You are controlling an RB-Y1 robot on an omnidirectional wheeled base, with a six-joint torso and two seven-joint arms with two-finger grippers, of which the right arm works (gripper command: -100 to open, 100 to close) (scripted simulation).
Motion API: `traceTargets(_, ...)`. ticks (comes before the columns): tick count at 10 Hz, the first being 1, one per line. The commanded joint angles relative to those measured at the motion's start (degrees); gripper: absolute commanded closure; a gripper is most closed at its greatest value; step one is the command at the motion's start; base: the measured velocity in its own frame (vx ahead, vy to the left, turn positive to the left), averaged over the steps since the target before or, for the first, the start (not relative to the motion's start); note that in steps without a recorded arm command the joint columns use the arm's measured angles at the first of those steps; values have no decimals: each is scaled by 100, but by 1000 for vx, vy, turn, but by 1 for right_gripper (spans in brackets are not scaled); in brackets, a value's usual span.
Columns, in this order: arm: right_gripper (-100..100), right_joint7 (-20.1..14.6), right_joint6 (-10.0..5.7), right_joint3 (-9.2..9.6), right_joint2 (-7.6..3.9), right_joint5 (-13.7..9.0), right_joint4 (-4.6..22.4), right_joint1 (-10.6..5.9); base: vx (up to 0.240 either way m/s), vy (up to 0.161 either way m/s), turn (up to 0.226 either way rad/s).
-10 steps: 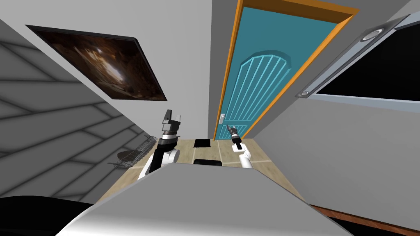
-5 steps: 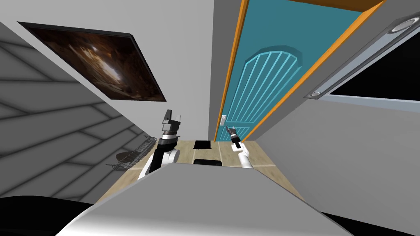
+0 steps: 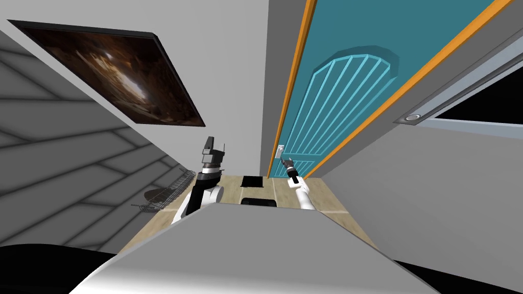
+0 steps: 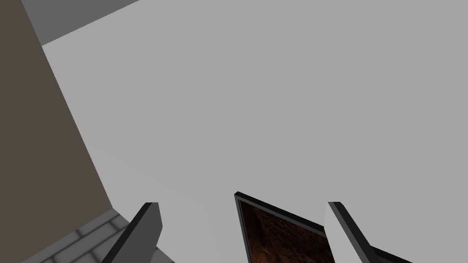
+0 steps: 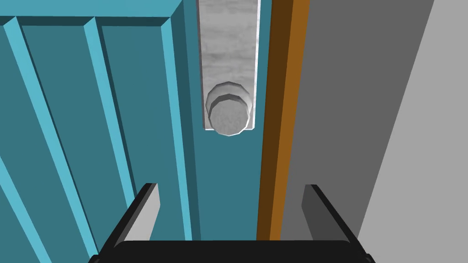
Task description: Pull the door open
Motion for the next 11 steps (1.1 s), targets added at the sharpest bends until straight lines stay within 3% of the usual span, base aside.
traceTargets(1, -100, 170, -26, -66, -2, -103, 153, -107, -53, -27, 84)
traceTargets(11, -100, 1155, -162, -468, 54, -784, 1044, -740, -13, -29, 67)
